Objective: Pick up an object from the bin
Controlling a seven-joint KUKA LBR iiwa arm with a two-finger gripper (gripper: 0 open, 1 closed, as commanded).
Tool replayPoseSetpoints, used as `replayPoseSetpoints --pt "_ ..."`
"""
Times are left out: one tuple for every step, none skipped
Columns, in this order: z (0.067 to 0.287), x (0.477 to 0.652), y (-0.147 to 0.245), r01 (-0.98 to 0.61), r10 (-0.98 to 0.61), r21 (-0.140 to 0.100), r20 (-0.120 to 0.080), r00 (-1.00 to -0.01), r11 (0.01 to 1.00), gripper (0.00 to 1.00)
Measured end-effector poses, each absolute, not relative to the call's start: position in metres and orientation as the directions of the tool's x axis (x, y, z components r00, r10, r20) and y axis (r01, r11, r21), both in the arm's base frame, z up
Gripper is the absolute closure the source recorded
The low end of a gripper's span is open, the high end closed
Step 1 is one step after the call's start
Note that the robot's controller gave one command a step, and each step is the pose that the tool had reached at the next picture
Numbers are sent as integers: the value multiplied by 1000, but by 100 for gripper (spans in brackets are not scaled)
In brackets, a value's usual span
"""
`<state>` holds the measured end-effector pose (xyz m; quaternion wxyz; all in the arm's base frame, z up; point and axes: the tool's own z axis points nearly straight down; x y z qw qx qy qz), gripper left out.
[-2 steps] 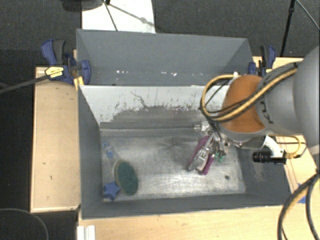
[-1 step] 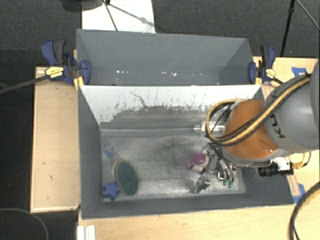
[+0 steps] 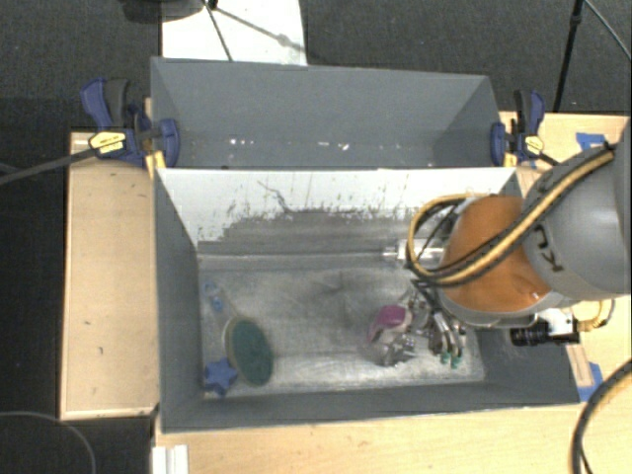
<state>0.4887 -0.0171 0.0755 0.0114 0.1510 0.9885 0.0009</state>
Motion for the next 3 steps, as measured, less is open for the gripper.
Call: replayPoseSetpoints --pt "99 490 -18 298 298 1 -3 -954 954 100" --pt "131 491 -18 297 297 1 -4 -955 955 100" --pt "172 492 -18 295 295 2 -5 -956 956 100"
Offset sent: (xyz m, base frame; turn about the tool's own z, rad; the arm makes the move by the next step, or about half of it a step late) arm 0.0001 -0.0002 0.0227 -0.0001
